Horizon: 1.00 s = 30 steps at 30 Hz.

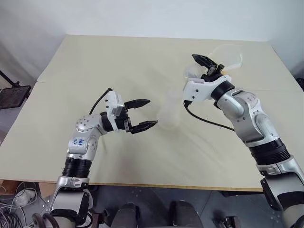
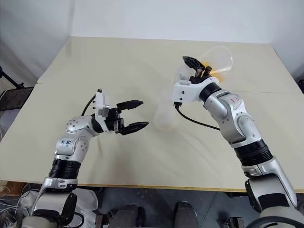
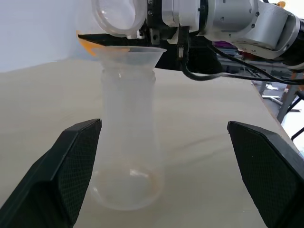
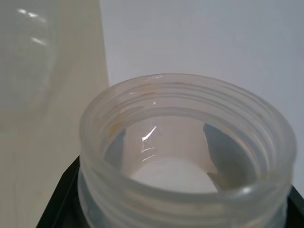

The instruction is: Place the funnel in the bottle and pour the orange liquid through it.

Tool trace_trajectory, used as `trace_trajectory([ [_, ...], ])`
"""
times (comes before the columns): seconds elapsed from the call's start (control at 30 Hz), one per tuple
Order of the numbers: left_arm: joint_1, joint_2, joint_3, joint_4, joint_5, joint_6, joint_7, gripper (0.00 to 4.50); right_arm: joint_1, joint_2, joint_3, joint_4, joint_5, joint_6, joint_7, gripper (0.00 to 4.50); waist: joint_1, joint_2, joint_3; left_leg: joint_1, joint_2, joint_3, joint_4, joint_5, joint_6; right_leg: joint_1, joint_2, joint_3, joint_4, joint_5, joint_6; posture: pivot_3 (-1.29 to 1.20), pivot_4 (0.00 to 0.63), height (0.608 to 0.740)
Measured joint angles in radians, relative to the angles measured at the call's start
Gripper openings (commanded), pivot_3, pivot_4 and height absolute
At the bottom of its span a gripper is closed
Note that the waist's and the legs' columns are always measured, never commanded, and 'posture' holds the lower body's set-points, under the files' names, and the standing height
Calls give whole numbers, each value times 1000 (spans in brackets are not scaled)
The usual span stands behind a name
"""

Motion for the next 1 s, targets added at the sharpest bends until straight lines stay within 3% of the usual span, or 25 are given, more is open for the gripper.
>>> trace_trajectory([
  [1.0, 17, -7, -14, 3, 3, -35, 16, 4500, -19, 10, 5, 52, -219, -117, -81, 2521, 0, 0, 0, 0, 0, 0, 0, 0, 0, 0, 0, 0, 0, 0, 0, 0, 150, 740],
])
